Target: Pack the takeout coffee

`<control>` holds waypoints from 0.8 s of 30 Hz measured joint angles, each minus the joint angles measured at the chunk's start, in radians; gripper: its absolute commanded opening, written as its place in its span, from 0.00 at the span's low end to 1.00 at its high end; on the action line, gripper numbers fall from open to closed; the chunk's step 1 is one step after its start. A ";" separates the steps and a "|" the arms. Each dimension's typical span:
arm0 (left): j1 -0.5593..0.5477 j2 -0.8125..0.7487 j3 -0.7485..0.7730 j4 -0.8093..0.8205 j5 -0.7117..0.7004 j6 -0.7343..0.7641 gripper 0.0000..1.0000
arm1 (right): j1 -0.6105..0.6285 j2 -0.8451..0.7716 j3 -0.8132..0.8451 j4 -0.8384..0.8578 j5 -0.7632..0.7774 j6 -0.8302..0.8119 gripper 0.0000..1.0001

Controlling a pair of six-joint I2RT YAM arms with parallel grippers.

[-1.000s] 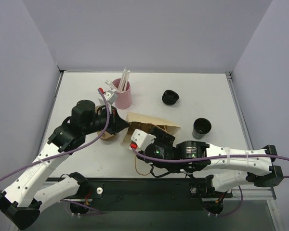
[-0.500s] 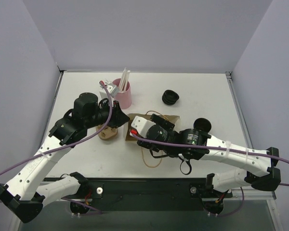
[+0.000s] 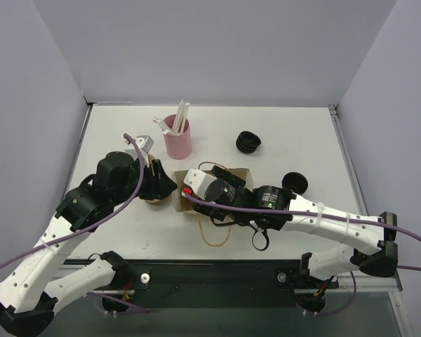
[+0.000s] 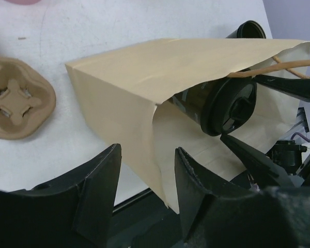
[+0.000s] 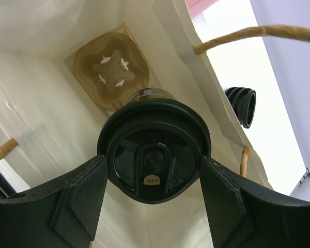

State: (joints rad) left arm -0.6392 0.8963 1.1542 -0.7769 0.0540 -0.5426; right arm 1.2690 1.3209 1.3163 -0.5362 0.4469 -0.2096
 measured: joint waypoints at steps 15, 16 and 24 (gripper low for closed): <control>-0.014 0.050 -0.054 -0.008 -0.008 -0.067 0.00 | -0.005 0.002 -0.021 0.019 -0.006 0.018 0.36; -0.014 0.055 -0.054 -0.001 -0.007 -0.056 0.00 | -0.005 0.002 -0.023 0.019 -0.005 0.018 0.36; -0.014 0.124 -0.035 0.096 0.008 0.125 0.00 | 0.010 0.002 -0.022 0.021 0.031 0.019 0.36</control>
State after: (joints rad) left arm -0.6529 1.0206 1.1191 -0.6811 0.0620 -0.4179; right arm 1.2793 1.3231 1.2945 -0.5156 0.4774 -0.1902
